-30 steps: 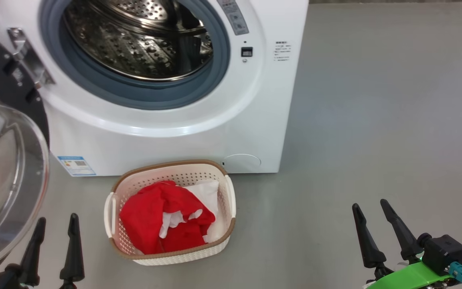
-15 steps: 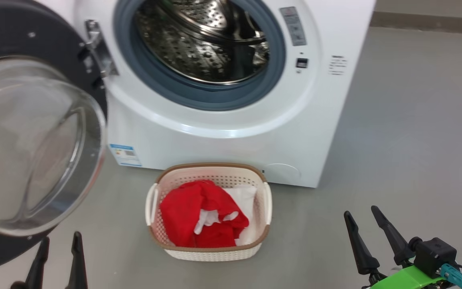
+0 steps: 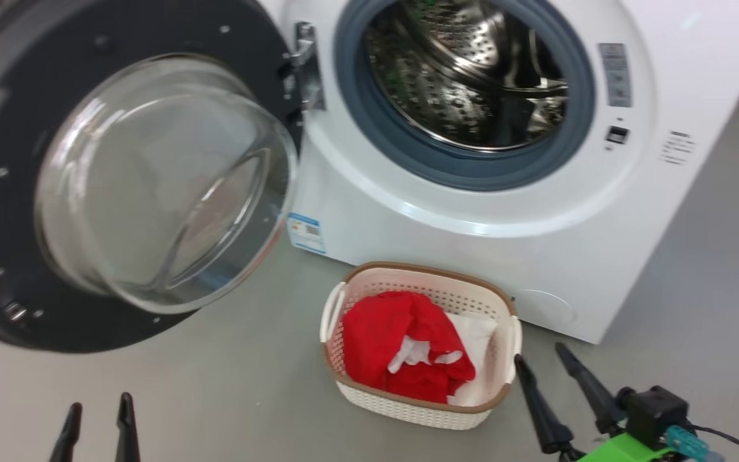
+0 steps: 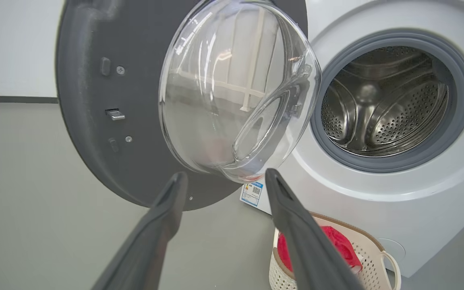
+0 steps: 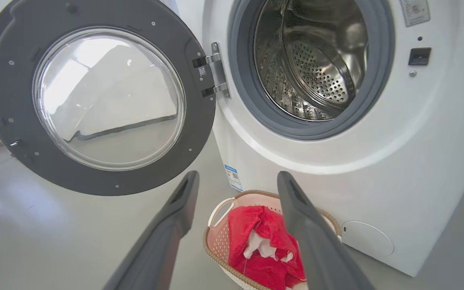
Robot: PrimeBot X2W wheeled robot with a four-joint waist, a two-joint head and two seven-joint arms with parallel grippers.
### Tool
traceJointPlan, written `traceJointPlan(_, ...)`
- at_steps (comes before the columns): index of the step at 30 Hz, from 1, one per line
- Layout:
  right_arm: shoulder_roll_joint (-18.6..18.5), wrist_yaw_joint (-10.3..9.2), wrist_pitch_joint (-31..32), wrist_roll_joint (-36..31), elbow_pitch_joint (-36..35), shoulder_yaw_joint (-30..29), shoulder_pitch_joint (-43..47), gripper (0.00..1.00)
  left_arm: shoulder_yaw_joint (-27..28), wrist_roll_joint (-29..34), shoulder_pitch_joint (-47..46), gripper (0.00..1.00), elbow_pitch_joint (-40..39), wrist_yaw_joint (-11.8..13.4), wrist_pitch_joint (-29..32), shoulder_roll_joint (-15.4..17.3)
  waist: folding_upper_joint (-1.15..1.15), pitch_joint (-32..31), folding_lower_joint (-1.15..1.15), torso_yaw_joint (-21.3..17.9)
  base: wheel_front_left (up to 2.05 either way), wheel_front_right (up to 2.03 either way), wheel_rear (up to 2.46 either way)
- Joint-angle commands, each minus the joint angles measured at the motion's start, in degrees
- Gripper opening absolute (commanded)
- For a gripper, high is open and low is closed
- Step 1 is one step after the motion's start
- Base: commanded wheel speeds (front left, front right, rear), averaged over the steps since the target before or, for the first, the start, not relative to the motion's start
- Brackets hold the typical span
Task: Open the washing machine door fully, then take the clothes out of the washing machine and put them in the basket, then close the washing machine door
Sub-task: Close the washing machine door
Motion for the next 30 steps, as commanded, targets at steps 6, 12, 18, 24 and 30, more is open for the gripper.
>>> traceJointPlan(6,-1.3,0.09,-0.3,1.8,1.9,7.3,-8.3,1.0,5.1,-1.6,-0.4,1.0,-3.4,-0.2,-0.5,-0.2,0.0,2.5,0.0,5.8,0.0,0.0,0.0)
traceJointPlan(12,-2.0,0.09,-0.3,3.2,4.5,11.4,-12.6,1.0,5.5,-4.2,1.0,1.0,-5.0,0.8,-0.5,-0.3,0.0,3.0,0.0,6.3,0.0,0.0,0.0)
traceJointPlan(18,-2.2,0.09,-0.3,4.2,5.6,12.9,-13.8,1.0,5.3,-5.2,1.9,1.0,-6.2,1.8,-0.5,-0.3,0.0,2.7,0.0,6.3,0.0,0.0,0.0)
traceJointPlan(24,-2.2,0.09,-0.3,4.7,5.5,12.9,-13.3,1.0,5.0,-5.4,1.9,0.82,-6.6,1.8,-0.5,-0.3,0.0,2.0,0.0,6.2,0.0,0.0,0.0)
traceJointPlan(30,-1.6,0.09,-0.3,4.4,4.7,11.5,-11.7,1.0,6.7,-6.6,-0.7,0.0,-10.4,0.7,-0.5,-0.4,0.0,1.5,0.0,5.9,0.0,0.0,0.0)
